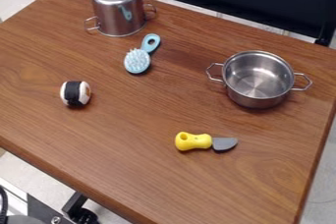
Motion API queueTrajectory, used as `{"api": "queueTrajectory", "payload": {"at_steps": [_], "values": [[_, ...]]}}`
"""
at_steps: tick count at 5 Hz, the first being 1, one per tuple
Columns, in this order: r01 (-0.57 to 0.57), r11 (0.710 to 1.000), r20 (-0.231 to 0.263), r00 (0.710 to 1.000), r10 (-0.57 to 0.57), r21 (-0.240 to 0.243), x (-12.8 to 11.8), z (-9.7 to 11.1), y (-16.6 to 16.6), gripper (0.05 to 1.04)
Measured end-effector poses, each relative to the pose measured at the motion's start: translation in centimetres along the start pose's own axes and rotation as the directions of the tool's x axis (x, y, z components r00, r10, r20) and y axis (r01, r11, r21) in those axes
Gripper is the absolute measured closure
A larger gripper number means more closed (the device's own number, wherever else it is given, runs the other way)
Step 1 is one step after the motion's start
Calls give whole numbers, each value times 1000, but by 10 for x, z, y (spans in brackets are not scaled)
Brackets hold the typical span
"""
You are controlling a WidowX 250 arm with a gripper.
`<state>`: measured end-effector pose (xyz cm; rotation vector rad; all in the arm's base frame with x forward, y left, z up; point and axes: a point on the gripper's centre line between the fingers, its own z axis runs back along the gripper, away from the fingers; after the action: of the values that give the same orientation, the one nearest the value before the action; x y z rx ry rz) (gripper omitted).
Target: Moving the brush into the pot
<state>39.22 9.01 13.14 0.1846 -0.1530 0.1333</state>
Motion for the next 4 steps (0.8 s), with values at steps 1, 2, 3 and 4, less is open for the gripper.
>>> {"api": "queueTrajectory", "payload": {"at_steps": [1, 2, 3, 4], "values": [[10, 1000, -44, 999, -10, -2, -6, -17, -3, 83], [44, 999, -66, 997, -45, -6, -19, -36, -2, 83], [63, 998, -46, 997, -64, -31, -28, -32, 6, 83], [96, 994, -70, 993, -100, -60, -43, -41, 14, 83]]}}
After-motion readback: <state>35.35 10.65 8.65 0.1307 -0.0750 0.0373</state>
